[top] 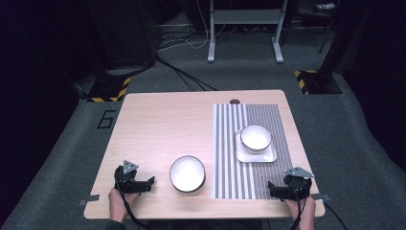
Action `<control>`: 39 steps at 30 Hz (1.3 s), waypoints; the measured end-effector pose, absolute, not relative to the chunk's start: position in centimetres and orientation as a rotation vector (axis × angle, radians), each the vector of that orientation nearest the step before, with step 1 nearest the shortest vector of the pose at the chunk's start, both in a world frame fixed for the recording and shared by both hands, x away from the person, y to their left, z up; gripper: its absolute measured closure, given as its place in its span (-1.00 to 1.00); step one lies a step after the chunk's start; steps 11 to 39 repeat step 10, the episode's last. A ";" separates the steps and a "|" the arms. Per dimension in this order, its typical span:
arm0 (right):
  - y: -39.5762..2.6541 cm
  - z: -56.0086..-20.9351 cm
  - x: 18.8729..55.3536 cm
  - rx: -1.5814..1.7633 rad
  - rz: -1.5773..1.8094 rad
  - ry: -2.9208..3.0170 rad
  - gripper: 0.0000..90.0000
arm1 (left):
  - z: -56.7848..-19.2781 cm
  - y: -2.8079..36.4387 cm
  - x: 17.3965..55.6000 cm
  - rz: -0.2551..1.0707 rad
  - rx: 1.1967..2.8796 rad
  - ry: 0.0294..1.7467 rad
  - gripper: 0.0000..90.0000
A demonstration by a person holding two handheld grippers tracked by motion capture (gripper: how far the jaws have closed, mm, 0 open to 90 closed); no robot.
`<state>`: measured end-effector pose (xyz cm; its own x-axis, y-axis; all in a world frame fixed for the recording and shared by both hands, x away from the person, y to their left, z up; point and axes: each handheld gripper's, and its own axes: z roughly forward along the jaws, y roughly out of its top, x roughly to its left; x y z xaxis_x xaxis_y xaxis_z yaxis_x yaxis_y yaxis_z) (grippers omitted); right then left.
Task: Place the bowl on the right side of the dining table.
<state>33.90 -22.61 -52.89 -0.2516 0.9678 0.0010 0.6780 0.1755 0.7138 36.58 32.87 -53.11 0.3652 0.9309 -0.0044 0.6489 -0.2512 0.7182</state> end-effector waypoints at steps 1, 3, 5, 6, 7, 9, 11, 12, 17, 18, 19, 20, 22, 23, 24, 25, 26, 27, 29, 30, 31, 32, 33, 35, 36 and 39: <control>-22.6 -52.9 33.9 1.544 0.842 1.998 -1.00 | -53.1 32.9 36.6 0.572 1.996 1.363 -0.97; -22.7 -53.0 33.9 1.540 0.851 1.997 -1.00 | -53.1 32.9 36.6 0.573 1.993 1.366 -0.97; -22.7 -53.0 33.9 1.539 0.851 1.996 -1.00 | -53.1 32.8 36.6 0.574 1.991 1.367 -0.97; -22.7 -53.0 33.9 1.539 0.851 1.996 -1.00 | -53.1 32.8 36.6 0.574 1.991 1.367 -0.97; -22.7 -53.0 33.9 1.540 0.851 1.996 -1.00 | -53.1 32.8 36.6 0.573 1.990 1.368 -0.97; -22.7 -53.0 33.9 1.539 0.851 1.996 -1.00 | -53.1 32.8 36.6 0.573 1.991 1.367 -0.97; -22.7 -53.0 33.9 1.539 0.851 1.995 -1.00 | -53.1 32.8 36.6 0.573 1.990 1.367 -0.97; -22.7 -53.0 33.9 1.539 0.851 1.995 -1.00 | -53.1 32.8 36.6 0.573 1.990 1.367 -0.97; -22.7 -53.0 33.9 1.539 0.851 1.995 -1.00 | -53.1 32.8 36.6 0.573 1.990 1.367 -0.97; -22.7 -53.0 33.9 1.539 0.851 1.995 -1.00 | -53.1 32.8 36.6 0.573 1.990 1.367 -0.97; -22.7 -53.0 33.9 1.539 0.851 1.995 -1.00 | -53.1 32.8 36.6 0.573 1.990 1.367 -0.97; -22.7 -53.0 33.9 1.539 0.851 1.995 -1.00 | -53.1 32.8 36.6 0.573 1.990 1.367 -0.97; -22.7 -53.0 33.9 1.539 0.851 1.995 -1.00 | -53.1 32.8 36.6 0.573 1.990 1.367 -0.97; -22.7 -53.0 33.9 1.539 0.851 1.995 -1.00 | -53.1 32.8 36.6 0.573 1.990 1.367 -0.97; -22.7 -53.0 33.9 1.539 0.851 1.995 -1.00 | -53.1 32.8 36.6 0.573 1.990 1.367 -0.97; -22.7 -53.0 33.9 1.539 0.851 1.995 -1.00 | -53.1 32.8 36.6 0.573 1.990 1.367 -0.97; -22.7 -53.0 33.9 1.539 0.851 1.995 -1.00 | -53.1 32.8 36.6 0.573 1.990 1.367 -0.97; -22.7 -53.0 33.9 1.539 0.851 1.995 -1.00 | -53.1 32.8 36.6 0.573 1.990 1.367 -0.97; -22.7 -53.0 33.9 1.539 0.851 1.995 -1.00 | -53.1 32.8 36.6 0.573 1.990 1.367 -0.97; -22.7 -53.0 33.9 1.539 0.851 1.995 -1.00 | -53.1 32.8 36.6 0.573 1.990 1.367 -0.97; -22.7 -53.0 33.9 1.539 0.851 1.995 -1.00 | -53.1 32.8 36.6 0.573 1.990 1.367 -0.97; -22.7 -53.0 33.9 1.539 0.851 1.995 -1.00 | -53.1 32.8 36.6 0.573 1.990 1.367 -0.97; -22.7 -53.0 33.9 1.539 0.851 1.995 -1.00 | -53.1 32.8 36.6 0.573 1.990 1.367 -0.97; -22.7 -53.0 33.9 1.539 0.851 1.995 -1.00 | -53.1 32.8 36.6 0.573 1.990 1.367 -0.97; -22.7 -53.0 33.9 1.539 0.851 1.995 -1.00 | -53.1 32.8 36.6 0.573 1.990 1.367 -0.97; -22.7 -53.0 33.9 1.539 0.851 1.995 -1.00 | -53.1 32.8 36.6 0.573 1.990 1.367 -0.97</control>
